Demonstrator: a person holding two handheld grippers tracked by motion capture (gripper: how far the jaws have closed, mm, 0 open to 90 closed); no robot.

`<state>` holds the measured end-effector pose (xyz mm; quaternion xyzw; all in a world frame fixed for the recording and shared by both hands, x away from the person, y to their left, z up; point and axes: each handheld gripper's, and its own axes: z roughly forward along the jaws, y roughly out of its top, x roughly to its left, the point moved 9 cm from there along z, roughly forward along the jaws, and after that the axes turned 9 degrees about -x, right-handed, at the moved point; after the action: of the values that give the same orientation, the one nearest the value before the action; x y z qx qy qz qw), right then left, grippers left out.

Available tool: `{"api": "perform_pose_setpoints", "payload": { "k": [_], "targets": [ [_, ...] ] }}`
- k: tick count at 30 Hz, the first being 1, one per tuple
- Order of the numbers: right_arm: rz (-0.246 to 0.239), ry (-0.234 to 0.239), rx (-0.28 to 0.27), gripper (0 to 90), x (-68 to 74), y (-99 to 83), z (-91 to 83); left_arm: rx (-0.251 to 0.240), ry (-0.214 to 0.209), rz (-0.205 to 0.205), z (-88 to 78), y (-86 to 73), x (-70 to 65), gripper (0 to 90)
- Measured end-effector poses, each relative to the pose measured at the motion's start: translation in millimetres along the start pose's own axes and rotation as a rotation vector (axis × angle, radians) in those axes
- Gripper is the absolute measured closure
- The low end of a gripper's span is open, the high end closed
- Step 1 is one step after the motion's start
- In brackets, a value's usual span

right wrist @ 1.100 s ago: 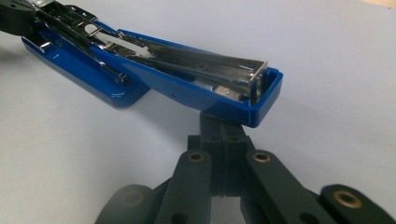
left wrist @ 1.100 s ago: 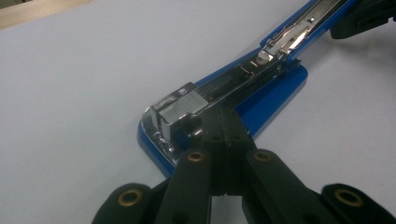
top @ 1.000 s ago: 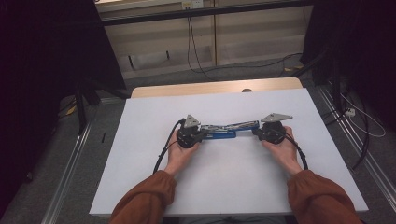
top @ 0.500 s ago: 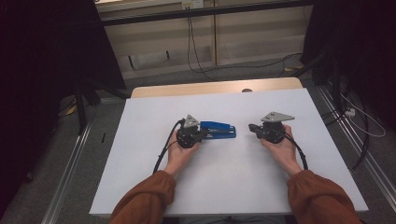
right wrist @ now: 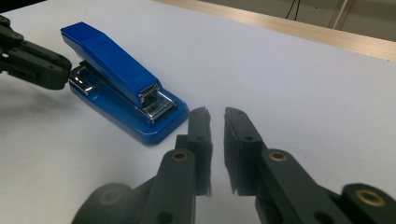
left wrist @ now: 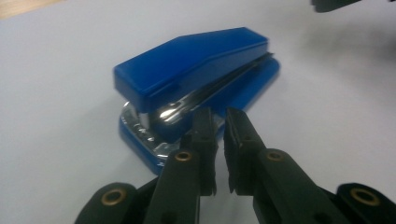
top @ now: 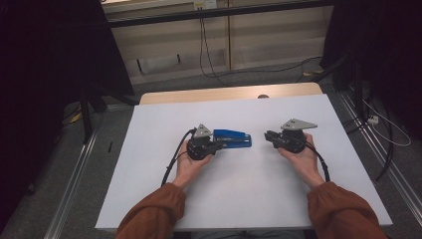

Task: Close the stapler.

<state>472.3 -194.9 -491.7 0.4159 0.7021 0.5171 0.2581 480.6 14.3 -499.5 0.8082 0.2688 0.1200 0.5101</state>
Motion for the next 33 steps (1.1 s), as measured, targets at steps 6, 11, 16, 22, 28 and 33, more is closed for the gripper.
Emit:
{"api": "perform_pose_setpoints", "payload": {
  "k": [6, 11, 16, 22, 28, 33],
  "targets": [
    [0.019, 0.010, -0.016, 68.4, 2.6, 2.6, -0.2, -0.006, 0.014, -0.035, -2.7, -0.7, -1.1, 70.9],
    [0.038, 0.009, -0.033, 51.0, 4.7, 5.5, -0.4, -0.031, 0.039, -0.066, -8.0, 2.0, 3.7, 54.4],
    [0.030, -0.012, -0.072, 32.1, 4.5, 11.3, -1.8, -0.042, 0.086, -0.095, -12.0, 4.3, 11.7, 30.9],
    [0.076, -0.018, -0.076, 13.3, 6.7, 11.8, -1.8, -0.058, 0.119, -0.070, -15.2, 9.3, 12.1, 12.6],
    [0.086, -0.015, -0.055, 5.7, 11.4, 10.0, -2.6, -0.060, 0.116, -0.071, -24.4, 7.8, 11.5, 4.5],
    [0.064, -0.030, -0.077, 3.0, 11.8, 12.8, -9.2, -0.094, 0.105, -0.092, -32.6, 7.2, 10.8, 3.9]
  ]
}}
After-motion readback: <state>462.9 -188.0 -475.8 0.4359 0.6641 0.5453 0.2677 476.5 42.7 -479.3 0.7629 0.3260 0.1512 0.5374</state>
